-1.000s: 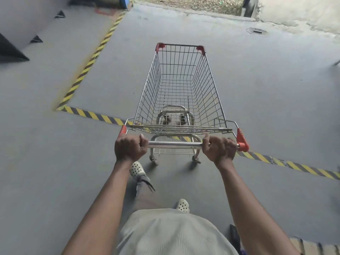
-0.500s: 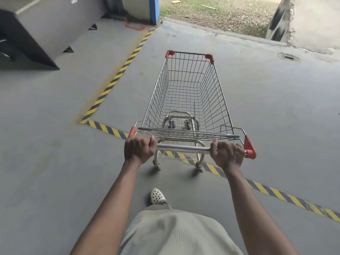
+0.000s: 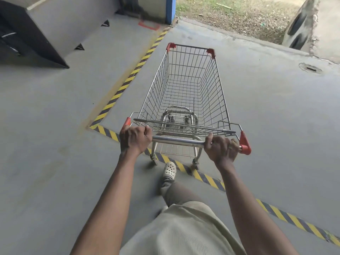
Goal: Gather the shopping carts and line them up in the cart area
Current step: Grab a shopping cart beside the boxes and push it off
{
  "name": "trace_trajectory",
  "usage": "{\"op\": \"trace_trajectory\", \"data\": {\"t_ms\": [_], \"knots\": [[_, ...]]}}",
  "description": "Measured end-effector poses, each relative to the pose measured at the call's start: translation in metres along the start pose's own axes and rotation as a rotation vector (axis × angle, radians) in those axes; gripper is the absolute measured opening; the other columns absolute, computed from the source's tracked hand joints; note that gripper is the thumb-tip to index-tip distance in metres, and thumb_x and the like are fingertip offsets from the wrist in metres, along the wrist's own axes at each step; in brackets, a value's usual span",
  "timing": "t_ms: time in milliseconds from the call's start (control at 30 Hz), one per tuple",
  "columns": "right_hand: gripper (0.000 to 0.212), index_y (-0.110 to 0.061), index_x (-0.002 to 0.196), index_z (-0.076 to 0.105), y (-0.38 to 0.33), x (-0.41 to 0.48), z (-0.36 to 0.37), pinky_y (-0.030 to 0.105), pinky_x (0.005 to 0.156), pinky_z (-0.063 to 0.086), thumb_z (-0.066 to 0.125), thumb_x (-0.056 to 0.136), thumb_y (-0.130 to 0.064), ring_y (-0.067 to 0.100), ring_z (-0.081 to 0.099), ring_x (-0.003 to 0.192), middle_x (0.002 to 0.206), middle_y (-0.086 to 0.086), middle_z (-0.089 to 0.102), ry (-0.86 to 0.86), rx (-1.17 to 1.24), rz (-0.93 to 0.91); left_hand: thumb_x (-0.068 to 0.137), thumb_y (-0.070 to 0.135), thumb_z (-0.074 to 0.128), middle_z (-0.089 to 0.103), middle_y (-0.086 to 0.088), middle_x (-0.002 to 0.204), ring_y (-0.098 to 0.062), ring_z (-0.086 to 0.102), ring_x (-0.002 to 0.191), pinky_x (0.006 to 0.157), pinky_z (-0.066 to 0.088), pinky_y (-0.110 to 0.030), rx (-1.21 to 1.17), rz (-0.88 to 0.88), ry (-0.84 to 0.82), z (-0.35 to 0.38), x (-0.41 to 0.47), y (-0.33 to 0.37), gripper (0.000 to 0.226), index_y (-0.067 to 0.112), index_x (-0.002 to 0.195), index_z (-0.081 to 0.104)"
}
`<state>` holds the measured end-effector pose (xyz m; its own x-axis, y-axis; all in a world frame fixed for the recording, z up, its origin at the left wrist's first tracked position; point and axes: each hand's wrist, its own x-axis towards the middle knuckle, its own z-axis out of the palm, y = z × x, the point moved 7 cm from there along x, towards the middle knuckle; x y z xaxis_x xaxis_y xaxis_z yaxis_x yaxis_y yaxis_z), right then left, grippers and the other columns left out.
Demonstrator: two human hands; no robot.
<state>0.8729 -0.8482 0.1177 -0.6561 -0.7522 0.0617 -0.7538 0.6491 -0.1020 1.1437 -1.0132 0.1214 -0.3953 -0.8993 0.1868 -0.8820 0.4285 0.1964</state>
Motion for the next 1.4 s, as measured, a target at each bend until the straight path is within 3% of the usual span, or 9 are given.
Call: {"op": "trace_trajectory", "data": {"t_ms": [233,433,533,633,700,833,1000,1300,1400], "knots": [[0.064,-0.018,0.066,0.077,-0.097,0.108,0.019,0.034,0.078,0.035,0.028,0.097,-0.046,0.025,0.066,0.058,0.053,0.005,0.065,0.082,-0.001,0.002,0.100,0.035,0.029,0.065,-0.013,0.064,-0.026,0.060,0.067,0.124,0.022,-0.042,-0.011,-0.060,-0.012,0.020,0.129,-0.071,0.062,0.005,0.065,0.071],[0.061,-0.014,0.072,0.075,-0.195,0.208,0.035,0.035,0.077,0.039,0.031,0.099,-0.047,0.023,0.065,0.062,0.063,0.006,0.068,-0.004,0.038,-0.006,0.099,0.052,0.016,0.060,-0.011,0.100,-0.030,0.052,0.106,0.112,0.023,-0.048,-0.049,-0.101,-0.045,0.030,0.226,-0.128,0.058,0.018,0.091,0.062],[0.059,-0.014,0.070,0.074,-0.234,0.246,0.044,0.040,0.084,0.038,0.035,0.102,-0.046,0.023,0.060,0.059,0.059,0.005,0.063,-0.001,0.056,-0.022,0.100,0.054,0.016,0.051,-0.011,0.122,-0.029,0.037,0.133,0.121,-0.006,-0.047,-0.025,-0.113,-0.133,0.037,0.264,-0.146,0.051,0.020,0.109,0.053],[0.057,-0.016,0.068,0.072,-0.265,0.274,0.044,0.046,0.091,0.036,0.039,0.104,-0.043,0.025,0.062,0.070,0.066,0.003,0.067,0.097,0.078,-0.004,0.096,0.062,0.004,0.033,-0.010,0.147,-0.024,0.008,0.152,0.112,-0.031,-0.035,-0.073,-0.151,-0.233,0.046,0.309,-0.164,0.062,0.025,0.128,0.043],[0.053,-0.019,0.070,0.072,-0.286,0.292,0.049,0.047,0.090,0.036,0.040,0.105,-0.042,0.025,0.062,0.076,0.071,0.000,0.068,0.120,0.066,0.006,0.096,0.065,0.002,0.024,-0.008,0.154,-0.021,-0.002,0.153,0.111,-0.034,-0.035,-0.099,-0.136,-0.242,0.051,0.339,-0.177,0.062,0.029,0.134,0.037],[0.052,-0.022,0.070,0.067,-0.331,0.336,0.060,0.046,0.088,0.034,0.035,0.105,-0.045,0.023,0.059,0.080,0.076,-0.004,0.068,0.146,0.070,0.060,0.094,0.067,-0.001,0.019,-0.008,0.157,-0.023,-0.002,0.154,0.116,-0.026,-0.040,-0.081,-0.087,-0.259,0.061,0.407,-0.209,0.069,0.028,0.141,0.030],[0.054,-0.026,0.084,0.067,-0.393,0.380,0.073,0.047,0.092,0.033,0.028,0.101,-0.058,0.023,0.054,0.098,0.095,-0.004,0.065,0.146,0.165,0.126,0.094,0.071,-0.001,0.004,-0.005,0.168,-0.018,-0.019,0.153,0.110,-0.036,-0.038,-0.038,0.034,-0.393,0.066,0.504,-0.252,0.078,0.031,0.157,0.018],[0.053,-0.029,0.116,0.053,-0.466,0.449,0.093,0.050,0.115,0.019,0.030,0.098,-0.074,0.021,0.029,0.133,0.130,-0.001,0.040,-0.128,0.224,0.062,0.100,0.069,0.015,-0.006,0.002,0.169,-0.014,-0.030,0.150,0.112,-0.032,-0.040,-0.054,0.103,-0.570,0.083,0.634,-0.302,0.064,0.035,0.154,0.023],[0.055,-0.033,0.127,0.049,-0.474,0.472,0.093,0.050,0.121,0.008,0.031,0.097,-0.076,0.020,0.017,0.146,0.142,0.001,0.030,-0.197,0.252,0.057,0.099,0.070,0.009,-0.017,-0.003,0.169,-0.017,-0.036,0.148,0.111,-0.034,-0.042,-0.023,0.103,-0.568,0.090,0.661,-0.300,0.072,0.032,0.160,0.011]]}}
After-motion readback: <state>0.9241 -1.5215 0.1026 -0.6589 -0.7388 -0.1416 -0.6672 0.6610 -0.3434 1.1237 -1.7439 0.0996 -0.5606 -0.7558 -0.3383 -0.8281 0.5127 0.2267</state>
